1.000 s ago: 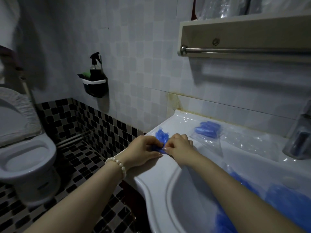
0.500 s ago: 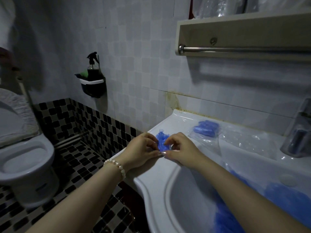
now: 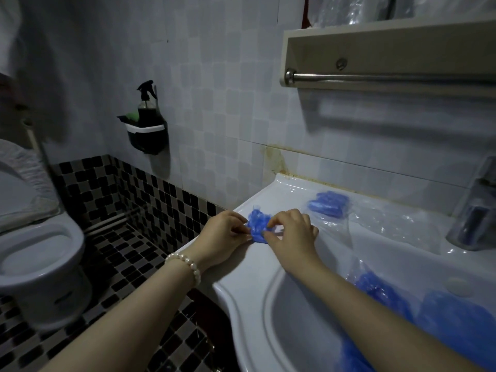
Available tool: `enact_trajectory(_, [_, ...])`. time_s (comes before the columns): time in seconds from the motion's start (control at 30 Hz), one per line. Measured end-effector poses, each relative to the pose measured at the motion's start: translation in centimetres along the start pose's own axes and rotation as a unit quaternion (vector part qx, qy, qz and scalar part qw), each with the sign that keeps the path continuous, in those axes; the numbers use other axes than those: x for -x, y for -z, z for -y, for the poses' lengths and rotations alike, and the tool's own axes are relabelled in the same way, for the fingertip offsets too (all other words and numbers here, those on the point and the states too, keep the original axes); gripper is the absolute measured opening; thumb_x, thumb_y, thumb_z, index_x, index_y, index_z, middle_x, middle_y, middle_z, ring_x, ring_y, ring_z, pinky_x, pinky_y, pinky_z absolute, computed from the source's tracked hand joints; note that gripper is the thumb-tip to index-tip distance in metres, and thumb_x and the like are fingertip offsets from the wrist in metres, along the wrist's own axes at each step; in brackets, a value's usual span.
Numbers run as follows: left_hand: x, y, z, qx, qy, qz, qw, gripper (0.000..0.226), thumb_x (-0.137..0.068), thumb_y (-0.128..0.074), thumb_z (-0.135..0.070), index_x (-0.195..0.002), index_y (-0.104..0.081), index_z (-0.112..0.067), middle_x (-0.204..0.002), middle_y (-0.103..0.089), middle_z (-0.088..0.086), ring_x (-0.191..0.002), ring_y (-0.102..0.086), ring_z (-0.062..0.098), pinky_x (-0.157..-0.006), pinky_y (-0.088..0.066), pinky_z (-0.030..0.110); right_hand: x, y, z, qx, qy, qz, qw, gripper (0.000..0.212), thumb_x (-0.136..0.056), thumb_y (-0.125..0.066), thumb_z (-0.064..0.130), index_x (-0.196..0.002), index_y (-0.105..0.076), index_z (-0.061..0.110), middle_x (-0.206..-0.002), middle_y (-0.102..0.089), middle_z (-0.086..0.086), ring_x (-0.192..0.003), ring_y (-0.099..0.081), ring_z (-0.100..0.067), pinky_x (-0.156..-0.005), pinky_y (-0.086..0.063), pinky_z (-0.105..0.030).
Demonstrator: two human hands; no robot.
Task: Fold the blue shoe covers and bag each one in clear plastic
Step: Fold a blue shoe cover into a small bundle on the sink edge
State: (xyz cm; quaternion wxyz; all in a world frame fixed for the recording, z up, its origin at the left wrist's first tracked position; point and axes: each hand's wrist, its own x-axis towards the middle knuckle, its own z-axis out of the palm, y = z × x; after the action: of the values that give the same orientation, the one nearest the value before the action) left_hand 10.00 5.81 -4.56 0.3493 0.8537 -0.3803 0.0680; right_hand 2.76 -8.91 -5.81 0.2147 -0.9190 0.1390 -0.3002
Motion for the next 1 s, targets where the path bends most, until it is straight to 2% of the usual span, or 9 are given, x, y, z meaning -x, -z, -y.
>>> enact_trajectory(0.1, [0.1,0.0,-0.1,-0.011,-0.015,0.003,1.0,0.016,-0.086,-0.068,-0.019,-0.094,-0.075,-0.007,-0.116,-0.058,0.003,-0.097,-0.057,0.012,-0.084,-0.043,0.015,0.6,0.5,-0.9,-0.03,0.079,0.007,0.996,0.018,-0.075,-0.076,0.037,-0.086,-0.073,0.023,-0.098,-0.047,0.009,-0.103,-0.04,-0.014,-0.079,-0.021,-0.027])
enact_trajectory(0.27, [0.4,0.0,0.0,-0.011,-0.024,-0.024,0.999,0.012,-0.08,-0.073,-0.03,-0.086,-0.074,-0.02,-0.117,-0.053,-0.005,-0.107,-0.053,0.01,-0.097,-0.038,0.035,-0.8,1.1,-0.2,0.035,0.089,0.078,0.992,0.015,-0.086,-0.064,0.034,-0.092,-0.071,0.023,-0.113,-0.047,0.007,-0.116,-0.032,-0.015,-0.083,-0.019,-0.025])
enact_trajectory(0.37, [0.7,0.1,-0.4,-0.08,-0.047,-0.064,0.994,0.018,-0.073,-0.077,-0.041,-0.083,-0.074,-0.026,-0.107,-0.049,-0.012,-0.104,-0.042,0.009,-0.085,-0.017,0.026,-1.2,0.8,0.0,0.051,0.061,0.134,0.988,0.02,-0.095,-0.05,0.03,-0.098,-0.068,0.021,-0.121,-0.044,0.005,-0.119,-0.031,-0.017,-0.093,-0.021,-0.027])
enact_trajectory(0.47, [0.6,0.0,-1.0,-0.152,-0.029,-0.044,0.987,0.02,-0.077,-0.071,-0.046,-0.088,-0.074,-0.031,-0.103,-0.046,-0.014,-0.109,-0.038,0.014,-0.077,-0.01,0.025,-1.4,0.8,-0.1,0.057,0.041,0.149,0.986,0.022,-0.097,-0.046,0.029,-0.099,-0.066,0.022,-0.124,-0.045,0.003,-0.12,-0.032,-0.019,-0.095,-0.023,-0.03])
enact_trajectory(0.57, [0.3,-0.1,-1.0,-0.144,0.011,0.003,0.989,0.022,-0.085,-0.062,-0.046,-0.096,-0.071,-0.029,-0.104,-0.042,-0.013,-0.113,-0.032,0.014,-0.081,-0.013,0.027,-0.6,0.6,-0.3,0.047,0.062,0.055,0.995,0.014,-0.091,-0.057,0.031,-0.094,-0.067,0.023,-0.113,-0.049,0.003,-0.113,-0.037,-0.019,-0.086,-0.023,-0.029])
enact_trajectory(0.67, [0.2,-0.1,-0.9,-0.128,0.029,0.034,0.991,0.021,-0.09,-0.056,-0.044,-0.094,-0.069,-0.027,-0.106,-0.042,-0.009,-0.112,-0.031,0.014,-0.089,-0.016,0.03,0.4,0.6,-1.0,0.046,0.168,-0.013,0.985,0.018,-0.076,-0.068,0.039,-0.079,-0.072,0.022,-0.096,-0.056,0.002,-0.098,-0.042,-0.017,-0.076,-0.019,-0.029])
enact_trajectory(0.8, [0.3,0.1,-0.9,-0.096,0.04,0.014,0.994,0.013,-0.085,-0.061,-0.047,-0.082,-0.061,-0.035,-0.106,-0.045,-0.011,-0.11,-0.032,0.011,-0.085,-0.016,0.028,0.1,1.3,-0.8,0.017,0.151,0.044,0.987,0.021,-0.078,-0.068,0.041,-0.085,-0.074,0.022,-0.104,-0.053,0.004,-0.109,-0.038,-0.016,-0.079,-0.017,-0.027])
enact_trajectory(0.87, [0.5,0.4,-0.8,-0.065,0.035,-0.018,0.997,0.013,-0.079,-0.066,-0.051,-0.082,-0.059,-0.04,-0.108,-0.046,-0.013,-0.108,-0.031,0.008,-0.08,-0.015,0.026,-0.6,1.0,-0.7,0.031,0.116,0.078,0.99,0.018,-0.089,-0.06,0.034,-0.096,-0.071,0.022,-0.114,-0.048,0.005,-0.115,-0.033,-0.016,-0.085,-0.019,-0.026])
enact_trajectory(1.0, [0.4,0.3,-0.8,-0.093,0.018,0.001,0.995,0.012,-0.081,-0.064,-0.05,-0.08,-0.064,-0.038,-0.105,-0.047,-0.013,-0.108,-0.031,0.01,-0.08,-0.013,0.028,-1.4,0.7,-0.4,0.033,0.047,0.13,0.99,0.025,-0.097,-0.046,0.034,-0.101,-0.066,0.02,-0.123,-0.048,0.002,-0.119,-0.033,-0.019,-0.092,-0.023,-0.029])
